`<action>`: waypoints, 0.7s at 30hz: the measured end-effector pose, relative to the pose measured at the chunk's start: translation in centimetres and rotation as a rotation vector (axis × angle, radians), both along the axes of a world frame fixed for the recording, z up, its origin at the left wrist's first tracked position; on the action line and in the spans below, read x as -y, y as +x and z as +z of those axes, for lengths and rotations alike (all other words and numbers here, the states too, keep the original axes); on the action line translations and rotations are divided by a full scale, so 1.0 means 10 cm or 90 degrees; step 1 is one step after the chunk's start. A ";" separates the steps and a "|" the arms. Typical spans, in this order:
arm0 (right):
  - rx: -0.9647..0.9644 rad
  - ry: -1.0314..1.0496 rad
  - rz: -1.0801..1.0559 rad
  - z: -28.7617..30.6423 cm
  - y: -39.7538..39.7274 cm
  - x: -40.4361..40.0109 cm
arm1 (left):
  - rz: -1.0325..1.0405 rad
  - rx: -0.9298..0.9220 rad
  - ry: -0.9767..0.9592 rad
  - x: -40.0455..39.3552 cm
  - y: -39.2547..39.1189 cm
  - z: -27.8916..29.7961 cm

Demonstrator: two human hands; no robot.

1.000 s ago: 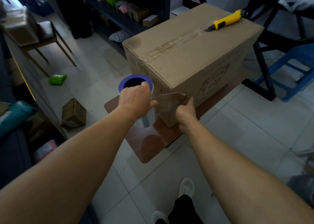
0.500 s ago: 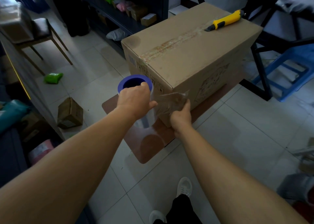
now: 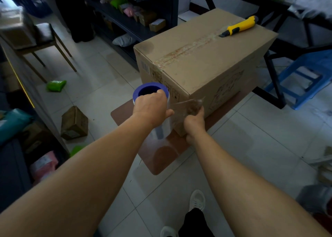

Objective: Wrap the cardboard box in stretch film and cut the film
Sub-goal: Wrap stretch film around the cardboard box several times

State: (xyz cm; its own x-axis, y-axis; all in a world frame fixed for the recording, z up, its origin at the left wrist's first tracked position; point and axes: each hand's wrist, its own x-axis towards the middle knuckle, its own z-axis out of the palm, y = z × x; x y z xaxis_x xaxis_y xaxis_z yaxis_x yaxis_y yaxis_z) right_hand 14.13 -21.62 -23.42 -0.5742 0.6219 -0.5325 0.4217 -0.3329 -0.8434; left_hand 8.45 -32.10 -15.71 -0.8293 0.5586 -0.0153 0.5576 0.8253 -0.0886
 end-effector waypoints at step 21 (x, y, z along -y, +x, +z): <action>-0.118 -0.546 -0.348 -0.45 -0.50 0.76 | -0.114 0.058 -0.006 -0.05 -0.57 -0.01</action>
